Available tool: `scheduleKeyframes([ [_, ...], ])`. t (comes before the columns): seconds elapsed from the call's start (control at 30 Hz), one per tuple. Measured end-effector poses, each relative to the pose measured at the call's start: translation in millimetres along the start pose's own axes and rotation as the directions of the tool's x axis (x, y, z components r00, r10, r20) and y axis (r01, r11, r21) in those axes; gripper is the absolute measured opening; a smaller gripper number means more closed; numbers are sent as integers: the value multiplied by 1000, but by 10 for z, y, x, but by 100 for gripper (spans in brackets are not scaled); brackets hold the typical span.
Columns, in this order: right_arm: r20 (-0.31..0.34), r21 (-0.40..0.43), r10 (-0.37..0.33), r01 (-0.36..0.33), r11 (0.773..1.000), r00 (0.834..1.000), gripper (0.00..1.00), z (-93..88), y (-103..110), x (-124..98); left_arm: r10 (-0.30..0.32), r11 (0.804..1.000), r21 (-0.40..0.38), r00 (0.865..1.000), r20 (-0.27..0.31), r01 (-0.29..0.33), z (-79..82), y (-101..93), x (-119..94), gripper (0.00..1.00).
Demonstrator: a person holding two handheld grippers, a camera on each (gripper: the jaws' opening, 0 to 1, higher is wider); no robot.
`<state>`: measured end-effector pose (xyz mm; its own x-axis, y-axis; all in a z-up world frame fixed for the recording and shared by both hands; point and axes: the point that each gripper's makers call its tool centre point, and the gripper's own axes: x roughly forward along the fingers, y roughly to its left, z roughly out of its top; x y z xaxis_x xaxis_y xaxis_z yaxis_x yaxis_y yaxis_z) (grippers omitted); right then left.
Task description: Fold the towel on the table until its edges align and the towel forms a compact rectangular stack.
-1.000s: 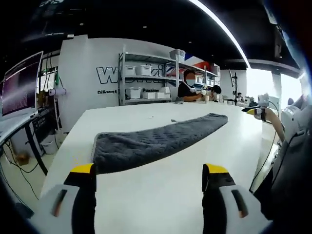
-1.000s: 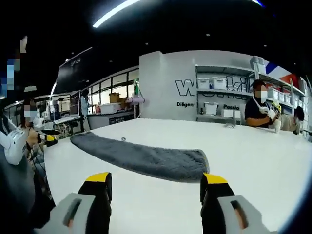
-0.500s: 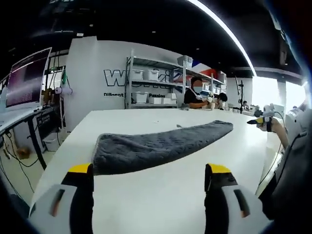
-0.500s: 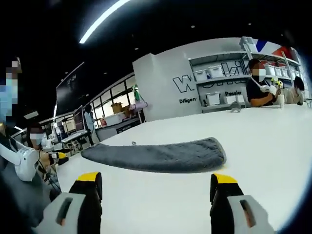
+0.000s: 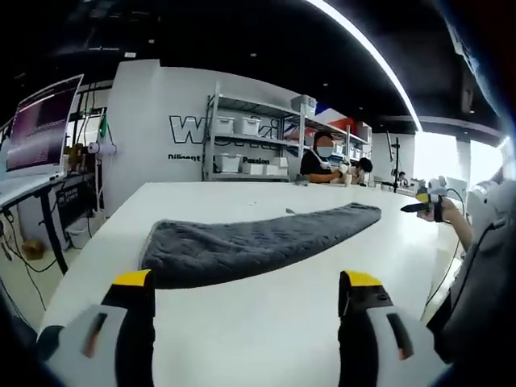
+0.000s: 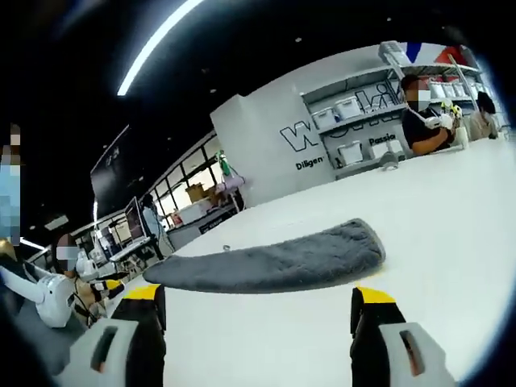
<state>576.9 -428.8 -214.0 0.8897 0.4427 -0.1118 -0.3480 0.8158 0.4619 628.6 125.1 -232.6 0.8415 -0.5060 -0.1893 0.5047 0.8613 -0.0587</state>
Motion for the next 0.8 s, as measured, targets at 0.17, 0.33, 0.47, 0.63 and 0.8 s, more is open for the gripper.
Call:
scheduleKeyframes([
  [0.17,45,91,29,-33,995,999,100,137,-30,29,-1,1000,-1,1000,1,1,-1,1,-18,99],
  [0.33,68,230,20,-35,973,997,100,308,-162,99,3,1000,-2,1000,2,-3,-16,-19,-44,99],
  [0.47,75,321,-2,-23,947,997,100,357,-230,219,2,1000,-9,1000,9,-2,-13,-43,-68,99],
  [0.63,91,433,-58,13,901,994,100,370,-394,341,7,1000,-9,1000,18,-7,-7,-59,-126,99],
  [0.8,87,464,-83,34,885,993,100,363,-527,428,16,1000,-11,1000,25,-16,-3,-50,-184,99],
])
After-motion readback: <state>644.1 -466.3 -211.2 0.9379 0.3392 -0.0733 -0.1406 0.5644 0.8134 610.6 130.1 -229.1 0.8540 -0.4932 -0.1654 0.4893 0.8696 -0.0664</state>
